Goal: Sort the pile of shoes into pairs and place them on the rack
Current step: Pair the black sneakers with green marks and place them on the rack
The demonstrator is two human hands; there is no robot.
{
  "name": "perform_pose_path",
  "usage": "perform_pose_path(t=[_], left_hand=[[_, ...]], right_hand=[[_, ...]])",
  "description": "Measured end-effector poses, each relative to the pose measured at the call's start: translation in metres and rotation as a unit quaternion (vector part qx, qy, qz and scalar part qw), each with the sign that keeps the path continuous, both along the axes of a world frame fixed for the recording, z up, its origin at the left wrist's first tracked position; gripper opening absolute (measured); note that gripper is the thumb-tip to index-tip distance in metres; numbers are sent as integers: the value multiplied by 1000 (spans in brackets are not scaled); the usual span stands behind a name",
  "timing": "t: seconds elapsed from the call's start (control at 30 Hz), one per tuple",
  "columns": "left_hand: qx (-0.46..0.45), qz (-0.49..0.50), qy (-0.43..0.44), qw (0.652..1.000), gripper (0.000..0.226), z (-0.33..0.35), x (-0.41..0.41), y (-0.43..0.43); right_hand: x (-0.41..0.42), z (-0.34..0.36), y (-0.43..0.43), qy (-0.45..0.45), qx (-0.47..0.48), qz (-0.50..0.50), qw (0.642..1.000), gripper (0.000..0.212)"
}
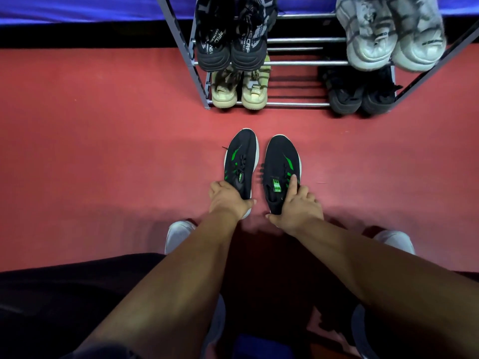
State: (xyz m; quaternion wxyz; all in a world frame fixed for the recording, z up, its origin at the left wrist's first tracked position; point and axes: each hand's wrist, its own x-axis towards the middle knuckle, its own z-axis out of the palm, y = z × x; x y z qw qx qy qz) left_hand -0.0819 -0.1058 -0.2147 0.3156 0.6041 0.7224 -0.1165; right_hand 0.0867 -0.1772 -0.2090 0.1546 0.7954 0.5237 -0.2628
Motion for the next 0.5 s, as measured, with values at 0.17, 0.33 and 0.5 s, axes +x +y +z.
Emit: perform_pose_path(t=[0.17, 0.33, 0.5], left_hand=[[-18, -19, 13, 1000, 109, 0, 4, 4], [-35, -14, 37, 999, 117, -3, 10, 5], [-43, 39, 19, 998, 116, 3, 13, 11]], right_hand=[[-8, -5, 1, -27, -6, 17, 999, 142], [-8, -8, 3, -36, -4, 25, 999, 138], [-1, 3, 6, 3, 0, -3, 1000, 131]])
